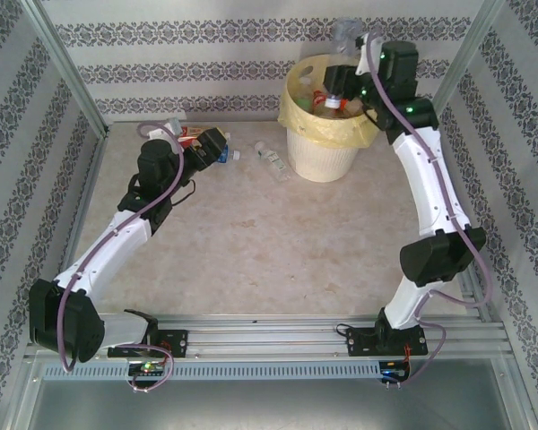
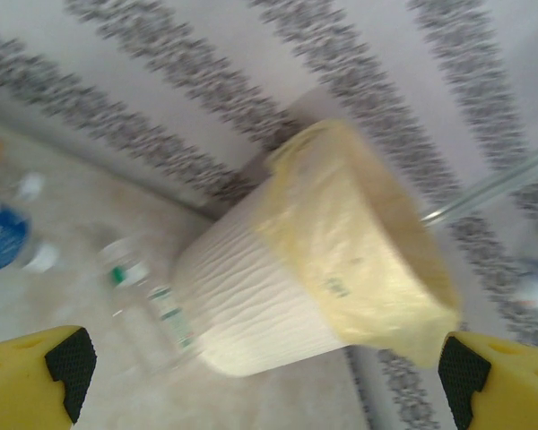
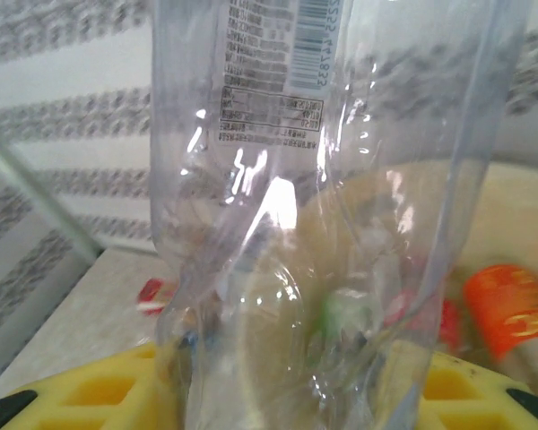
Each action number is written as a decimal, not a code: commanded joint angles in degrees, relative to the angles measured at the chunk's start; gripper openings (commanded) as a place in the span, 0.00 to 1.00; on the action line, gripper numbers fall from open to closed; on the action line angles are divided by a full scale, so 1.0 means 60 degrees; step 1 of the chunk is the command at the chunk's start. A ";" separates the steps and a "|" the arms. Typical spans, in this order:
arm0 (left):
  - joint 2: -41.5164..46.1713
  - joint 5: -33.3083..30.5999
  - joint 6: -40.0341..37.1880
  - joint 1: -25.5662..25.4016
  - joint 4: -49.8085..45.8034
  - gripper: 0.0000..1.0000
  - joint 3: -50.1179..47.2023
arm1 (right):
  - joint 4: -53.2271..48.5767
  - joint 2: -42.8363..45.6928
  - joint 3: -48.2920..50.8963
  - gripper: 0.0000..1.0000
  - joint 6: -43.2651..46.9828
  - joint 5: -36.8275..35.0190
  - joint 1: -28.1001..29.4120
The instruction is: Put the plastic bottles in the bin
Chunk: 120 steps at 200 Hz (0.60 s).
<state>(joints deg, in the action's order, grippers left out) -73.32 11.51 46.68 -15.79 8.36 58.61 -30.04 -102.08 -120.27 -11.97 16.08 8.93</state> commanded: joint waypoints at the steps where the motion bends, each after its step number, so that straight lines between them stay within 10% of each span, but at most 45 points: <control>1: 0.0446 -0.1121 -0.0223 -0.0055 -0.1182 0.99 -0.0138 | -0.1640 -0.0850 -0.1232 0.49 0.0950 -0.1735 -0.0189; 56: 0.0423 -0.1962 -0.0074 -0.0061 -0.1978 0.99 -0.0567 | -0.3024 -0.2356 -0.3312 0.58 0.1065 -0.4196 -0.0228; 87: 0.0032 -0.2163 0.0092 -0.0050 -0.2410 0.99 -0.0396 | -0.2885 -0.2520 -0.3553 0.85 0.0866 -0.4276 -0.0192; 120: -0.0588 -0.2440 0.0559 -0.0045 -0.2673 0.99 -0.0141 | -0.2371 -0.1962 -0.3088 0.93 0.0862 -0.4367 0.0037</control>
<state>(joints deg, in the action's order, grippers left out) -74.19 -0.71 47.51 -15.79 -4.36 55.99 -46.52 -117.45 -138.50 -6.22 -7.64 7.66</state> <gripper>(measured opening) 0.994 0.914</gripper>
